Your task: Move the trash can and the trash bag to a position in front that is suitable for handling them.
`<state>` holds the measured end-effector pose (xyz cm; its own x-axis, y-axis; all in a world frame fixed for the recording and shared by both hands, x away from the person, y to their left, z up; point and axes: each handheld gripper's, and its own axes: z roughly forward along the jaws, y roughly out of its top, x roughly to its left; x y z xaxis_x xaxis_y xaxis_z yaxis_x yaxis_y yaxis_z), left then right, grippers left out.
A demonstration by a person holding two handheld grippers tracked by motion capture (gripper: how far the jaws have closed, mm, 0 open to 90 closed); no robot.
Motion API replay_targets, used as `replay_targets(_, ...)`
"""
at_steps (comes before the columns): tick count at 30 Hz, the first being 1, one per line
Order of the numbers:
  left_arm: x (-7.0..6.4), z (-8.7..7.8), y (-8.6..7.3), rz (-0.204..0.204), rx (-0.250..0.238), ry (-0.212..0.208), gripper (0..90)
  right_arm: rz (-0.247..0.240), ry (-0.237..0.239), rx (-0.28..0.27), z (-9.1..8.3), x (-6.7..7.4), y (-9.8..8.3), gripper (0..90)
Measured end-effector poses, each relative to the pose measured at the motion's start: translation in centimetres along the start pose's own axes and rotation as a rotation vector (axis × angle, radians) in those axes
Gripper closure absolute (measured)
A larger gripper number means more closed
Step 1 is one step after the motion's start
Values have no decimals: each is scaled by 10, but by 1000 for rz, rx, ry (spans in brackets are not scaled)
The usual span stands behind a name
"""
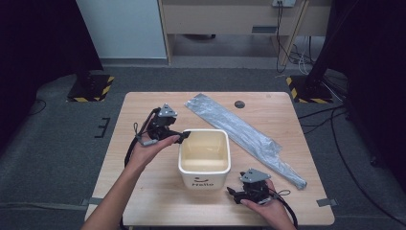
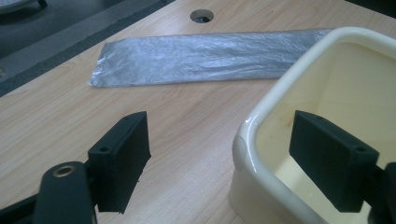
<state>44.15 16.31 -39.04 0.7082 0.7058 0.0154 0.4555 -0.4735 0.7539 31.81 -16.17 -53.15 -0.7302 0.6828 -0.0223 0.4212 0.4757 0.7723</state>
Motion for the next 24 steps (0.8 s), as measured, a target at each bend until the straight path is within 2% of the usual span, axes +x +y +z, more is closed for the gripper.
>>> replay_targets(1,-1,1,-1,5,3,1,212,0,0,0,0,0,0,224)
replay_targets(3,-1,3,-2,12,10,1,237,7,15,-56,-3,5,6,268)
replay_targets(5,0,3,-2,9,7,4,252,14,18,-85,-4,8,10,296)
replay_targets(8,3,5,-3,-5,0,6,259,6,28,-101,-3,13,14,315)
replay_targets(15,6,6,-3,-2,-5,24,291,7,29,-107,5,19,21,328)
replay_targets(17,7,6,-2,-7,-4,38,295,14,32,-111,9,21,24,351)
replay_targets(18,8,6,-3,-11,-1,46,312,0,24,-113,12,24,26,359)
replay_targets(24,12,4,-5,-20,4,54,340,-4,29,-122,13,27,28,409)
